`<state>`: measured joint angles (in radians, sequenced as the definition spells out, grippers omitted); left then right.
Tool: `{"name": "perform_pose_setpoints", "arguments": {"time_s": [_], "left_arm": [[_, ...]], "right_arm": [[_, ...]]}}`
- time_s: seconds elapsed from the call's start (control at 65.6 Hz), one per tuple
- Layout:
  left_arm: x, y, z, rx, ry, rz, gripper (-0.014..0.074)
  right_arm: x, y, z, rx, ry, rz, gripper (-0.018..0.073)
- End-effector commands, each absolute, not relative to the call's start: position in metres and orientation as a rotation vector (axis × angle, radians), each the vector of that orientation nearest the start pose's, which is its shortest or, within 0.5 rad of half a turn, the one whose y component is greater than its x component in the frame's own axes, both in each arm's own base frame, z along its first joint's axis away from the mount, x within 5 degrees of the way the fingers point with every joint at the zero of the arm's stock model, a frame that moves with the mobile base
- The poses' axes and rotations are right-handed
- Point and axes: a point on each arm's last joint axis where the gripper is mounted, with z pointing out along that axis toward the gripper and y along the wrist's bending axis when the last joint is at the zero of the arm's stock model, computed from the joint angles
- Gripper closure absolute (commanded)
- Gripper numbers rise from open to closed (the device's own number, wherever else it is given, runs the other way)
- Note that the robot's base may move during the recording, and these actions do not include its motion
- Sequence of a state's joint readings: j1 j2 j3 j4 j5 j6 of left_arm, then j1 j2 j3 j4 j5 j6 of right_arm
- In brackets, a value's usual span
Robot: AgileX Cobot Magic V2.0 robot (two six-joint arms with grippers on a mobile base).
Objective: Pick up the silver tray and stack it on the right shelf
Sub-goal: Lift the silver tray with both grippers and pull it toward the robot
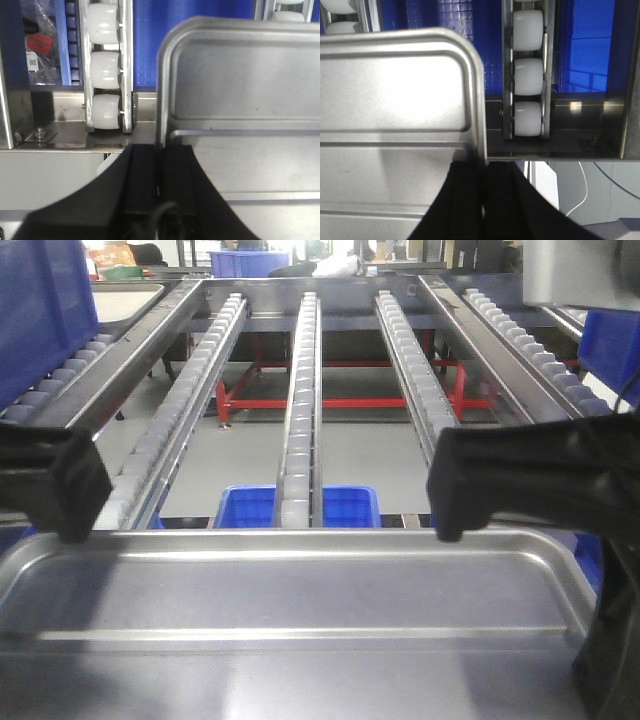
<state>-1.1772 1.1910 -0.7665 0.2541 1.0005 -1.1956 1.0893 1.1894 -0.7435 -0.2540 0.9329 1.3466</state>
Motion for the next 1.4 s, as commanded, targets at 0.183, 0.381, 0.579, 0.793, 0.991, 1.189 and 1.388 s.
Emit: {"name": "perform_pose_setpoints", "arguments": {"time_s": [0.183,0.381,0.579,0.793,0.991,1.189,1.388], "left_arm": [[0.0937,-0.1734,0.2632,0.141,2.796,-0.212,0.0689],[0.0937,-0.1734,0.2632,0.141,2.796,-0.212,0.0689],[0.0937,-0.1734,0.2632,0.141,2.796,-0.212,0.0689],[0.0937,-0.1734,0.2632,0.141,2.796,-0.212,0.0689],[0.0937,-0.1734,0.2632,0.141,2.796,-0.212,0.0689],[0.0937,-0.1734,0.2632,0.141,2.796,-0.212,0.0689],[0.0937,-0.1734,0.2632,0.141,2.796,-0.212,0.0689]], "right_arm": [[0.1116,0.1663,0.2584,0.156,2.761,0.285,0.0501],[0.1116,0.1663,0.2584,0.156,2.761,0.285,0.0501],[0.1116,0.1663,0.2584,0.156,2.761,0.285,0.0501],[0.1116,0.1663,0.2584,0.156,2.761,0.285,0.0501],[0.1116,0.1663,0.2584,0.156,2.761,0.285,0.0501],[0.1116,0.1663,0.2584,0.156,2.761,0.285,0.0501],[0.1116,0.1663,0.2584,0.156,2.761,0.285,0.0501]]}}
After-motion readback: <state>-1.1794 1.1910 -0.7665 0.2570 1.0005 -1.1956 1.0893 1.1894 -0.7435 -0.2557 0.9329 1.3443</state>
